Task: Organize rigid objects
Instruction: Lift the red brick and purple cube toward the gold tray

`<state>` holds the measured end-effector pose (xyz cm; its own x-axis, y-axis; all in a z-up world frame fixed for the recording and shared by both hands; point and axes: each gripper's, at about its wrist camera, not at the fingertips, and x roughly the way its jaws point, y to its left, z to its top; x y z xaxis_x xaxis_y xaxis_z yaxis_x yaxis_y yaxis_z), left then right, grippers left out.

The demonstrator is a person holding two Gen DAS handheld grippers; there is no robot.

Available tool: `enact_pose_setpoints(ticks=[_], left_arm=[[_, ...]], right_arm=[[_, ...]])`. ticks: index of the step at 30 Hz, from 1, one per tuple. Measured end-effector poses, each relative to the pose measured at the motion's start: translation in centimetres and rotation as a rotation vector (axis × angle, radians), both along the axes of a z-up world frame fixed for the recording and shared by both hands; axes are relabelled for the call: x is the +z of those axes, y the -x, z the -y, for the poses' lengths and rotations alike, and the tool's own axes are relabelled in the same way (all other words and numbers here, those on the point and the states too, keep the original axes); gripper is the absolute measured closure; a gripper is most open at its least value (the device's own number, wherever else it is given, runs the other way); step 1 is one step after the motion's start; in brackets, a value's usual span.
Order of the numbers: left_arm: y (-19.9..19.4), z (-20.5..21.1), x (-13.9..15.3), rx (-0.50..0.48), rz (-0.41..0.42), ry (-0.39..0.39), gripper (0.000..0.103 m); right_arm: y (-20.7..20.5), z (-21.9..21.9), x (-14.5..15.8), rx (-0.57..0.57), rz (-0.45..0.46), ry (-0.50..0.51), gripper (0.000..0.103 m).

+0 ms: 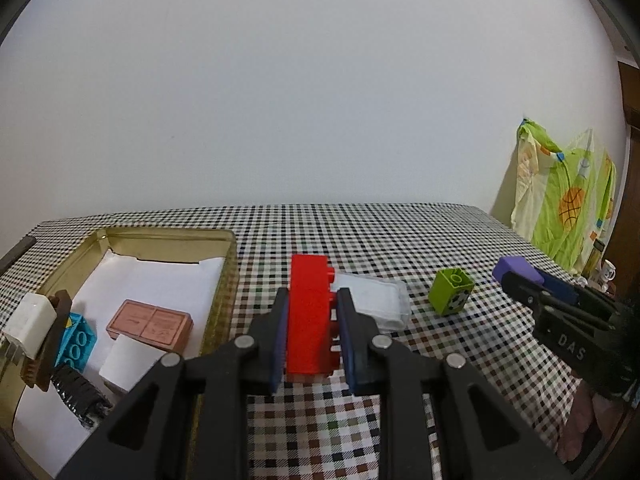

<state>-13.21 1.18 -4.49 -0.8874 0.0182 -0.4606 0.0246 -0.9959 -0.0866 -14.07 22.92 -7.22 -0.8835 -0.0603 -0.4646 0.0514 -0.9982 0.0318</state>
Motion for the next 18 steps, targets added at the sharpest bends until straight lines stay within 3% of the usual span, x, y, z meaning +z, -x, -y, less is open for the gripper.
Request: enact_pose_setpoints(ticks=[11, 18], left_arm=[[-0.9, 0.4, 0.1, 0.011, -0.016, -0.005, 0.082], [-1.8, 0.4, 0.3, 0.018, -0.035, 0.001, 0.082]], right_arm=[[-2.1, 1.5, 0.9, 0.02, -0.11, 0.009, 0.061], [-2.6, 2.4, 1.0, 0.038, -0.132, 0.014, 0.061]])
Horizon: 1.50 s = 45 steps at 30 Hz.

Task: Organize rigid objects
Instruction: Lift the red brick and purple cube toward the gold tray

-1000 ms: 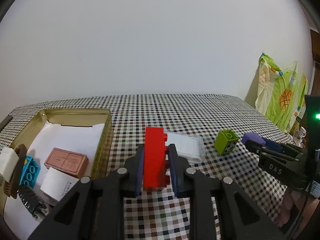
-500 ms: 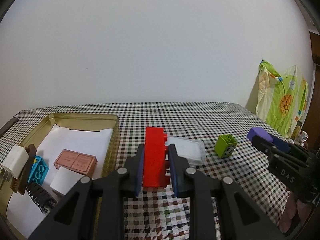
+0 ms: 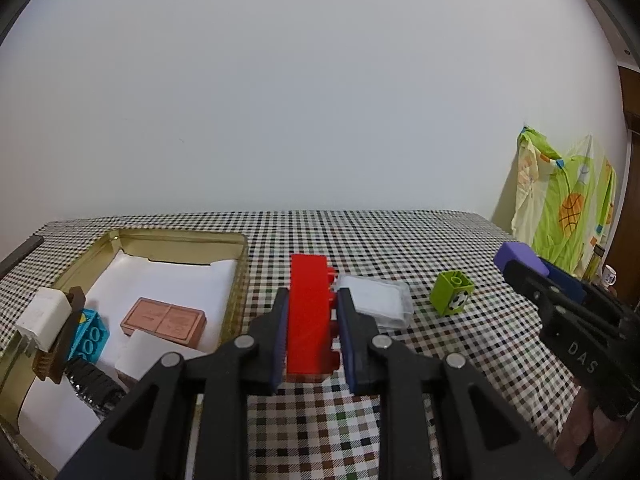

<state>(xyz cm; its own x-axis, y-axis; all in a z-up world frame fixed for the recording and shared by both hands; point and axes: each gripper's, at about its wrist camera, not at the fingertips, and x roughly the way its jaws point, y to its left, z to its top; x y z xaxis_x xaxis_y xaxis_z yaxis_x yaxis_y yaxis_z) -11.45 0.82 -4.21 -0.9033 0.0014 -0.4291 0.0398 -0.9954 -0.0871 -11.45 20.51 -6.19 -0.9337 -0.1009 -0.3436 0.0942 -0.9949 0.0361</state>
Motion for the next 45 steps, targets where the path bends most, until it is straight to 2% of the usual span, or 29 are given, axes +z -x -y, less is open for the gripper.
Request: enact_pose_setpoints(ticks=[45], left_arm=[[-2.5, 1.9, 0.4, 0.034, -0.041, -0.017, 0.082]], right_arm=[[-2.2, 4.2, 0.2, 0.115, -0.067, -0.004, 0.06]])
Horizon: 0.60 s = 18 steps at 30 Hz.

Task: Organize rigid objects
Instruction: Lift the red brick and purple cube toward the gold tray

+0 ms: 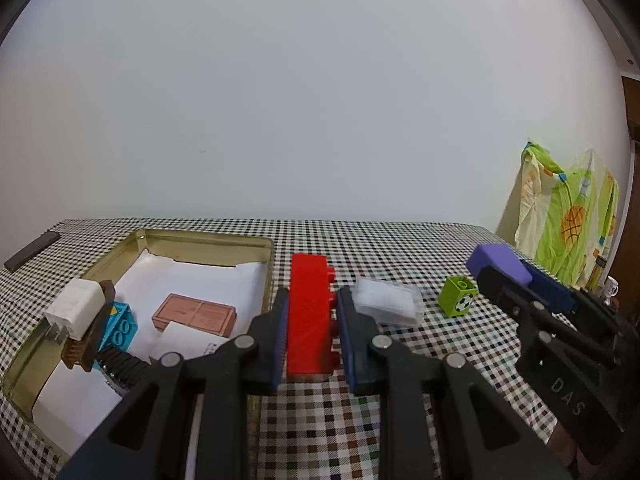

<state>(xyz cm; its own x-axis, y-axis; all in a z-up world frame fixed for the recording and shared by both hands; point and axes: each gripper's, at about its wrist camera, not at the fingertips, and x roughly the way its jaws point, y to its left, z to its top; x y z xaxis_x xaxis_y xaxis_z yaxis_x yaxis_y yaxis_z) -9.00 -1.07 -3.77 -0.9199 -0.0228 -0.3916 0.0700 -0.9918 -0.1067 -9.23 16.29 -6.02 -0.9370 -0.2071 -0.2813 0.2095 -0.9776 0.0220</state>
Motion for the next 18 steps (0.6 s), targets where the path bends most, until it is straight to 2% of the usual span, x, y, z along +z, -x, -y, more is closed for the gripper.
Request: enact_pose_setpoints(ticks=[18], left_arm=[[-1.1, 1.2, 0.0, 0.022, -0.006, -0.022, 0.082]], right_arm=[[-0.4, 1.1, 0.2, 0.043, -0.002, -0.001, 0.061]])
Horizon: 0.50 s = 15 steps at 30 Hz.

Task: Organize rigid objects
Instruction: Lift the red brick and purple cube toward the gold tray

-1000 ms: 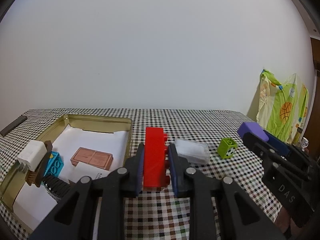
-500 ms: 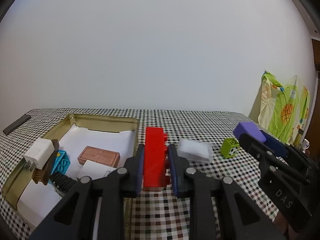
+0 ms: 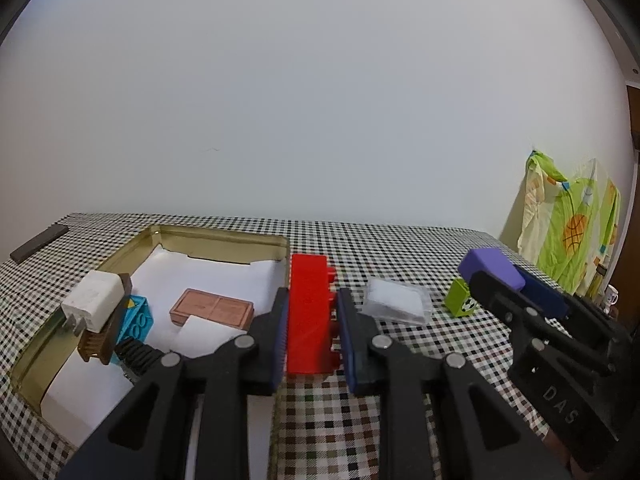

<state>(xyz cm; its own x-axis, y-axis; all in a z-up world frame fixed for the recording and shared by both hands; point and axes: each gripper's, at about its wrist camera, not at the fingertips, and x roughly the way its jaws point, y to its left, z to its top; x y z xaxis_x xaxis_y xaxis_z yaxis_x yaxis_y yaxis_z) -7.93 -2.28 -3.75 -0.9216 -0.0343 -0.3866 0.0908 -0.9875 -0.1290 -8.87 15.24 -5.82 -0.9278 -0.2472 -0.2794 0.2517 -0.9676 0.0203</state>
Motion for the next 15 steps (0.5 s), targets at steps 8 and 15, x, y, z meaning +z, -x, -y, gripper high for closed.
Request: enact_pose_setpoints(ticks=[8, 15], left_arm=[[-0.3, 1.0, -0.2, 0.009, 0.006, -0.02, 0.082], [-0.7, 1.6, -0.2, 0.022, -0.004, -0.027, 0.082]], right_arm=[[-0.5, 0.4, -0.1, 0.023, 0.0, -0.002, 0.06], [-0.9, 0.7, -0.1, 0.042, -0.003, -0.01, 0.06]])
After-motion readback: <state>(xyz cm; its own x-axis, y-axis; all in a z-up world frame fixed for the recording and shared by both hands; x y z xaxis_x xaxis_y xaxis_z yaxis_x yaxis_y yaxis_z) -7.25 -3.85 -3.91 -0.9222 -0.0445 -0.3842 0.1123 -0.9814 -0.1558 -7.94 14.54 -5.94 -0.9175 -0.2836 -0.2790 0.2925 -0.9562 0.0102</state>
